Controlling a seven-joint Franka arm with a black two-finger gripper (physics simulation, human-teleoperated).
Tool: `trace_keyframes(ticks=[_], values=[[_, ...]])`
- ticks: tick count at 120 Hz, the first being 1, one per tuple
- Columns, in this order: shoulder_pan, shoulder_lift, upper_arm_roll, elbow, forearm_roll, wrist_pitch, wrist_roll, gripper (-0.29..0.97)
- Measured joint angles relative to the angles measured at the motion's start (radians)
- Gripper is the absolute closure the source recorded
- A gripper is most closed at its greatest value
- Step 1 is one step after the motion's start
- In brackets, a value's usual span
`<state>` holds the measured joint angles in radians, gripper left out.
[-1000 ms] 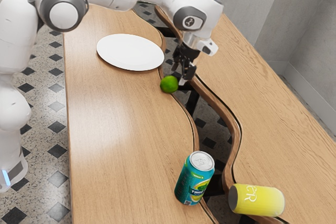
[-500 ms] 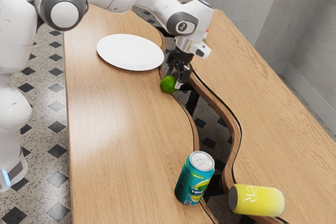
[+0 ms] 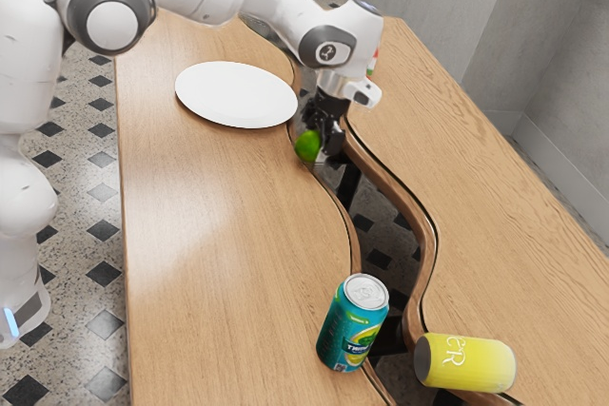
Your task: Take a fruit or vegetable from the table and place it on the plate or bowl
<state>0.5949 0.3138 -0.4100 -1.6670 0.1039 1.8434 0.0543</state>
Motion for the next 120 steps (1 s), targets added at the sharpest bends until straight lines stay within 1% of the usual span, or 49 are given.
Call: trace_keyframes(ticks=[8, 16, 23, 29, 38, 46, 52, 57, 73, 81, 90, 113, 120], values=[[-0.007, -0.048, 0.002, 0.001, 0.004, -0.011, -0.001, 0.36], [-0.042, -0.109, 0.037, 0.003, 0.008, -0.034, -0.002, 0.39], [-0.126, -0.178, 0.136, 0.004, 0.012, -0.060, -0.004, 0.41], [-0.217, -0.237, 0.249, 0.005, 0.017, -0.089, -0.004, 0.43], [-0.305, -0.297, 0.370, 0.004, 0.026, -0.124, 0.001, 0.44], [-0.343, -0.314, 0.439, 0.001, 0.031, -0.147, 0.012, 0.46], [-0.421, -0.316, 0.540, -0.009, 0.031, -0.159, 0.023, 0.47], [-0.465, -0.317, 0.603, -0.020, 0.031, -0.167, 0.034, 0.48], [-0.546, -0.318, 0.750, -0.074, 0.022, -0.183, 0.071, 0.51], [-0.554, -0.324, 0.791, -0.094, 0.018, -0.187, 0.091, 0.52], [-0.517, -0.329, 0.800, -0.100, 0.011, -0.186, 0.117, 0.51], [-0.368, -0.314, 0.816, -0.101, -0.008, -0.157, 0.185, 0.50], [-0.279, -0.311, 0.779, -0.098, -0.012, -0.148, 0.207, 0.49]])
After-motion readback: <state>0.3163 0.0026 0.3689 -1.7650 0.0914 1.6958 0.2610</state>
